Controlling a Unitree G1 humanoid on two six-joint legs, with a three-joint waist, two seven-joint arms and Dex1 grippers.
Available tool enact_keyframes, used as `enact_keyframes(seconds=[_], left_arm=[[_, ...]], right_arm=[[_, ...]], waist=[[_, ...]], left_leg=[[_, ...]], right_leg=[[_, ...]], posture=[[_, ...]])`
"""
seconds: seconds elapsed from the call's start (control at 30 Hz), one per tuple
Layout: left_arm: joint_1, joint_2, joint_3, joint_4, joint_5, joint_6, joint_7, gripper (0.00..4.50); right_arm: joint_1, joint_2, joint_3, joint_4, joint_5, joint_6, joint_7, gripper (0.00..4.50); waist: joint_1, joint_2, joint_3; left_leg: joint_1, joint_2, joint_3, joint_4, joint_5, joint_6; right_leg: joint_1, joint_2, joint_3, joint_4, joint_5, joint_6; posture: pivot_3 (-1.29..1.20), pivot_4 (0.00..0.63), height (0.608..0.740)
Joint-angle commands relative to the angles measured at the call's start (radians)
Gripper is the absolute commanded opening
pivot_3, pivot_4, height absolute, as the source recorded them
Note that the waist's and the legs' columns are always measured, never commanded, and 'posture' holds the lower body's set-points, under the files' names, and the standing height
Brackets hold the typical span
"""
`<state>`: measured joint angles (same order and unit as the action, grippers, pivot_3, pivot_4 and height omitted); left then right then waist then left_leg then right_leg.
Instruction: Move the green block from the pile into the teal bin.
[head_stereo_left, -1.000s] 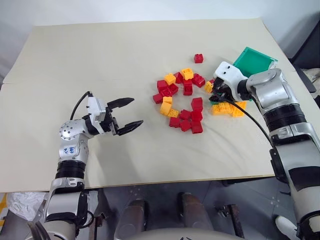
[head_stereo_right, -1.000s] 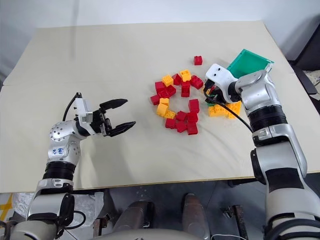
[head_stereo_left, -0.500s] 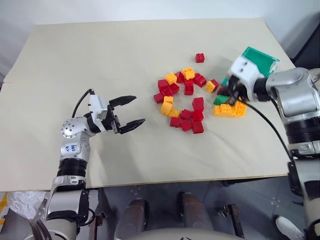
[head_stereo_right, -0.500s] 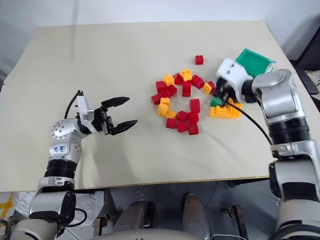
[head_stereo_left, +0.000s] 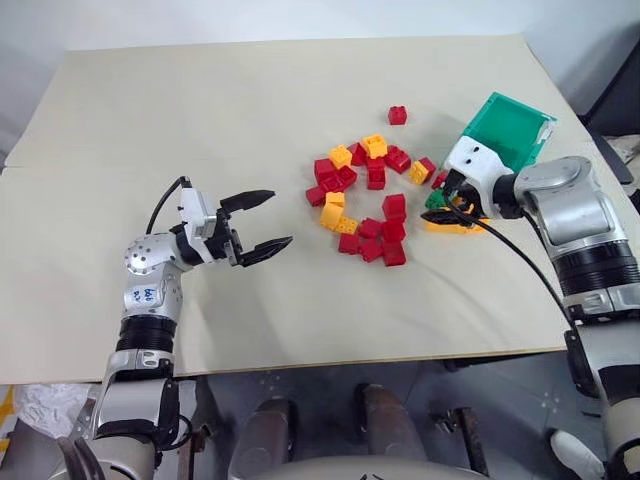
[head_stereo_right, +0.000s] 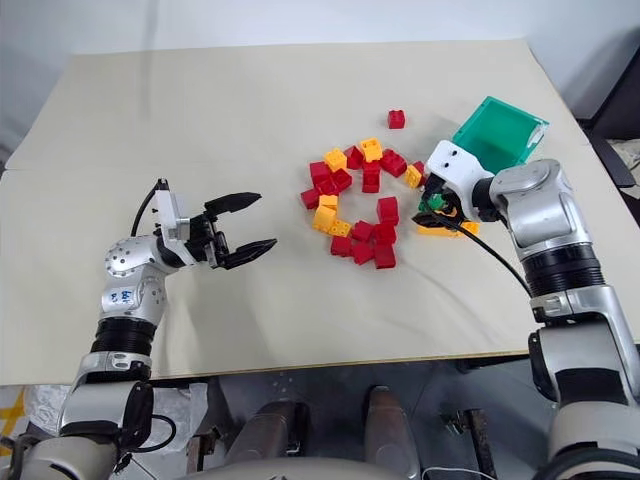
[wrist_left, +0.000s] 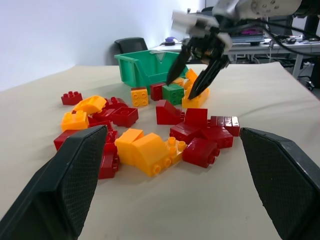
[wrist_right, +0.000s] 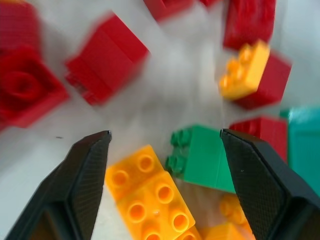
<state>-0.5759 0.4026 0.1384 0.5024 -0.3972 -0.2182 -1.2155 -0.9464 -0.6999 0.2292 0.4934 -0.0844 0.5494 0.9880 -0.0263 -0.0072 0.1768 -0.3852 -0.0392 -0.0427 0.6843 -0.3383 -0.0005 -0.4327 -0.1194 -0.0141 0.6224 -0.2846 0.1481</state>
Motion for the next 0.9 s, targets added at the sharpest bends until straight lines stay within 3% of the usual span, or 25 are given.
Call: enact_keyframes(seconds=[0.03,0.7,0.9], left_arm=[[0.006,0.009,0.007,-0.037,-0.018,-0.001,0.001,4.50],[-0.008,0.005,0.006,-0.022,-0.014,-0.006,0.003,4.50],[0.001,0.007,0.008,-0.034,-0.017,-0.003,0.005,4.50]], right_arm=[[-0.041,0.010,-0.043,0.039,-0.011,0.038,-0.081,3.47],[-0.058,0.083,-0.044,0.100,0.034,0.222,-0.092,3.47],[-0.054,0.075,-0.075,0.041,0.060,0.222,-0.097,2.08]], waist=[[0.001,0.000,0.000],[-0.001,0.000,0.000],[-0.001,0.000,0.000]], left_leg=[[0.000,0.000,0.000,0.000,0.000,0.000],[0.000,0.000,-0.001,0.000,0.000,0.000],[0.000,-0.001,-0.001,0.000,0.000,0.000]], right_leg=[[0.000,0.000,0.000,0.000,0.000,0.000],[0.000,0.000,0.000,0.000,0.000,0.000],[0.000,0.000,0.000,0.000,0.000,0.000]], posture=[[0.00,0.150,0.740],[0.00,0.150,0.740],[0.00,0.150,0.740]])
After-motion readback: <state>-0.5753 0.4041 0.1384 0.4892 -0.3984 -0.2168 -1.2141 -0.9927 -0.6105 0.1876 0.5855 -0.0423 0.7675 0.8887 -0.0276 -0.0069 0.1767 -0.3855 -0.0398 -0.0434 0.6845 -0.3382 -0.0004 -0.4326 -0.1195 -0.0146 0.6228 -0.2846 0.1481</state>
